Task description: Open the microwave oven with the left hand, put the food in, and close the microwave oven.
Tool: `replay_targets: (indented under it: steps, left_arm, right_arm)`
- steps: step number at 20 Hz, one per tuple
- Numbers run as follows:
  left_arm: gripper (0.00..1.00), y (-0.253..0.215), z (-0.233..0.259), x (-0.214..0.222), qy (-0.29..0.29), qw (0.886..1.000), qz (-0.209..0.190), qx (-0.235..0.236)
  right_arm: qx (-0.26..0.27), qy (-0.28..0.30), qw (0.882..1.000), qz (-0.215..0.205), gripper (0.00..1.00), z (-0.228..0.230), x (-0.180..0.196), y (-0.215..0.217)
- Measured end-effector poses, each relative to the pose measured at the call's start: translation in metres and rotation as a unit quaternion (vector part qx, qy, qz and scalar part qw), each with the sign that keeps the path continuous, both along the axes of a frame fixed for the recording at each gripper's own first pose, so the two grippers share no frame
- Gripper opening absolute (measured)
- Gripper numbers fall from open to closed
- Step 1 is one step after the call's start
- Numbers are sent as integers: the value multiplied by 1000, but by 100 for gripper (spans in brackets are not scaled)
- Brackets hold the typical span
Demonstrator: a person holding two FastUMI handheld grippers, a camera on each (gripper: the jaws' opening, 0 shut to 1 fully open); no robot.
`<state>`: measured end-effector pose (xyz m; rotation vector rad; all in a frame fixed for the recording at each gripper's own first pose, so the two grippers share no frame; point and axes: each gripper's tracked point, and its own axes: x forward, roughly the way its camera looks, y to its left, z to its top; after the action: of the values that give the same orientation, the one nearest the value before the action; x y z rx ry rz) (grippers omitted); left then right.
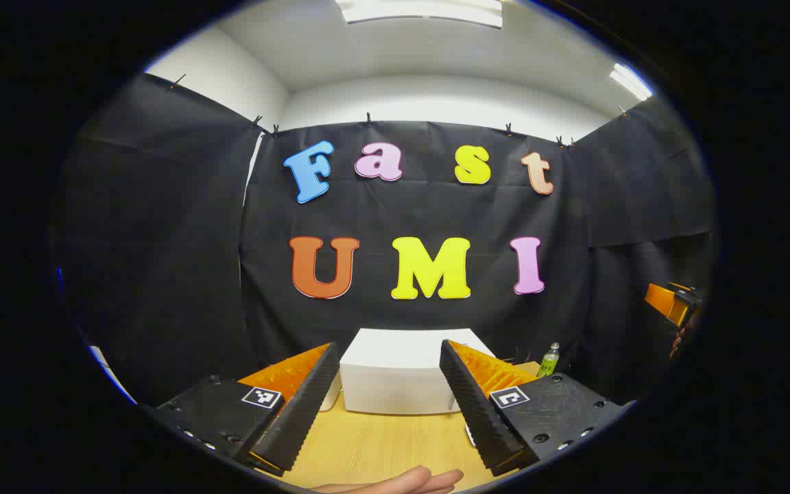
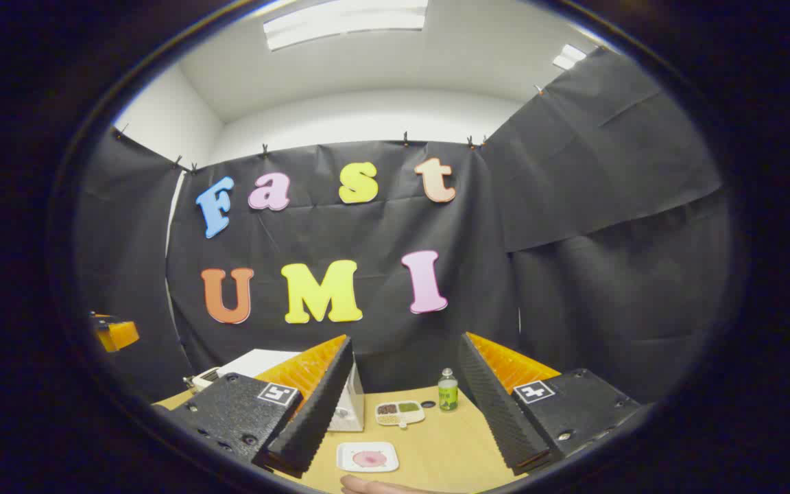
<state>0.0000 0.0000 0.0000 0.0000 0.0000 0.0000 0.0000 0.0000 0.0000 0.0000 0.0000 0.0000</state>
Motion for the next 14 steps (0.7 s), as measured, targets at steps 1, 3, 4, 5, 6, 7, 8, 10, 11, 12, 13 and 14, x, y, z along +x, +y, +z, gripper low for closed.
replay_targets:
  steps: [1, 3, 4, 5, 6, 7, 8, 10, 11, 12, 13, 14]
  left_arm:
    - [95, -1, 2, -2, -3, 1000, -6, -5]
    - [95, -3, 11, -7, -17, 1000, -16, -12]
    - [94, -1, 14, -9, -23, 999, -16, -15]
    - [95, 0, 16, -8, -27, 999, -17, -19]
    - [95, -1, 17, -7, -29, 999, -21, -23]
    - [94, -4, 17, -6, -30, 999, -26, -26]
    - [95, -2, 16, -7, -27, 999, -26, -29]
    - [95, 1, 14, -4, -25, 999, -25, -32]
    - [95, 1, 15, -2, -26, 999, -25, -32]
    - [95, 2, 14, 1, -27, 999, -24, -32]
    - [95, 0, 10, 6, -23, 999, -24, -31]
    - [95, -2, 7, 12, -18, 999, -26, -31]
  right_arm:
    - [-2, -4, 1000, 1, 99, 3, -1, 1]
    - [-14, -25, 1000, -5, 99, 14, -5, 0]
    - [-17, -38, 999, -8, 99, 21, -6, -1]
    - [-15, -44, 999, -4, 99, 24, -9, 2]
    - [-14, -46, 999, -1, 99, 23, -12, 6]
    - [-13, -47, 999, -1, 89, 24, -13, 5]
    - [-13, -47, 999, 0, 89, 24, -14, 5]
    - [-14, -43, 999, 10, 99, 22, -14, 10]
    - [-13, -42, 999, 14, 99, 21, -14, 12]
    - [-13, -39, 999, 16, 89, 18, -11, 12]
    - [-15, -37, 999, 16, 89, 16, -10, 12]
    - [-16, -37, 999, 15, 89, 15, -8, 13]
